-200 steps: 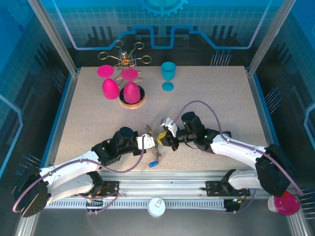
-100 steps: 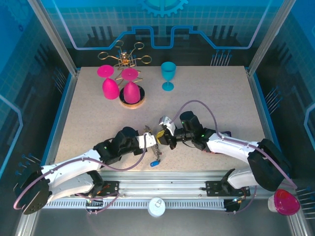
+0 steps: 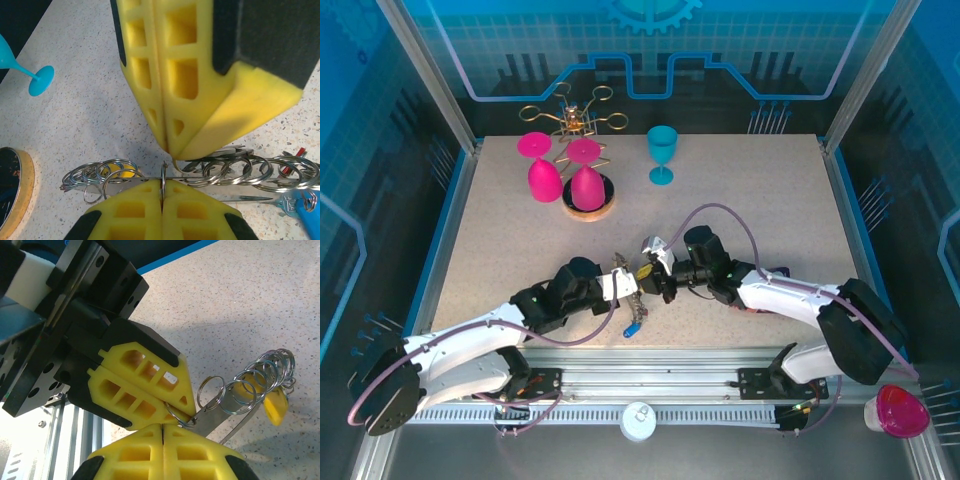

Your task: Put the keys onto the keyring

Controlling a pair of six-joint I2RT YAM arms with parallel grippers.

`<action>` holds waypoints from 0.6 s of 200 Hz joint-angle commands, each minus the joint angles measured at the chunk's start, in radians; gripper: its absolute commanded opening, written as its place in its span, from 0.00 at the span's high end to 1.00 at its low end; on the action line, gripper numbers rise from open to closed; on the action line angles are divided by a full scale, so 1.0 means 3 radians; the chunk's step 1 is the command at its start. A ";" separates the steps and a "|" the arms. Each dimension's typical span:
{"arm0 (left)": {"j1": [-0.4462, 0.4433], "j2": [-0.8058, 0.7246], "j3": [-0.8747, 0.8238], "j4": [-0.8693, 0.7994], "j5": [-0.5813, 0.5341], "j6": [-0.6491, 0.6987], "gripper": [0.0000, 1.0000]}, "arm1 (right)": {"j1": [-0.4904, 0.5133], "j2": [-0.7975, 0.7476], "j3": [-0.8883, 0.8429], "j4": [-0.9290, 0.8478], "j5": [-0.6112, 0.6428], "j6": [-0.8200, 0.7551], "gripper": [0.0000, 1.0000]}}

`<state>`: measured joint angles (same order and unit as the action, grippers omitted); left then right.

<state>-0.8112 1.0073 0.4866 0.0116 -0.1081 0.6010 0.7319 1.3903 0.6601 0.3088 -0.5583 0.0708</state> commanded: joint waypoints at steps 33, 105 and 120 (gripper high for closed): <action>-0.0021 -0.0024 0.0108 0.0079 0.0092 -0.0042 1.00 | -0.0032 0.0075 0.0050 0.0119 0.0018 0.0045 1.00; -0.0021 -0.0039 0.0097 0.0069 0.0192 -0.0004 1.00 | -0.0057 0.0106 0.0097 0.0137 0.0141 0.0104 1.00; -0.0025 -0.0039 0.0093 0.0065 0.0188 -0.0004 1.00 | -0.0068 0.0086 0.0076 0.0180 0.0128 0.0128 1.00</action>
<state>-0.8108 1.0073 0.4866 0.0116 -0.0895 0.6014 0.7315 1.4124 0.6621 0.3161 -0.5354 0.0910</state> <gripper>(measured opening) 0.048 0.065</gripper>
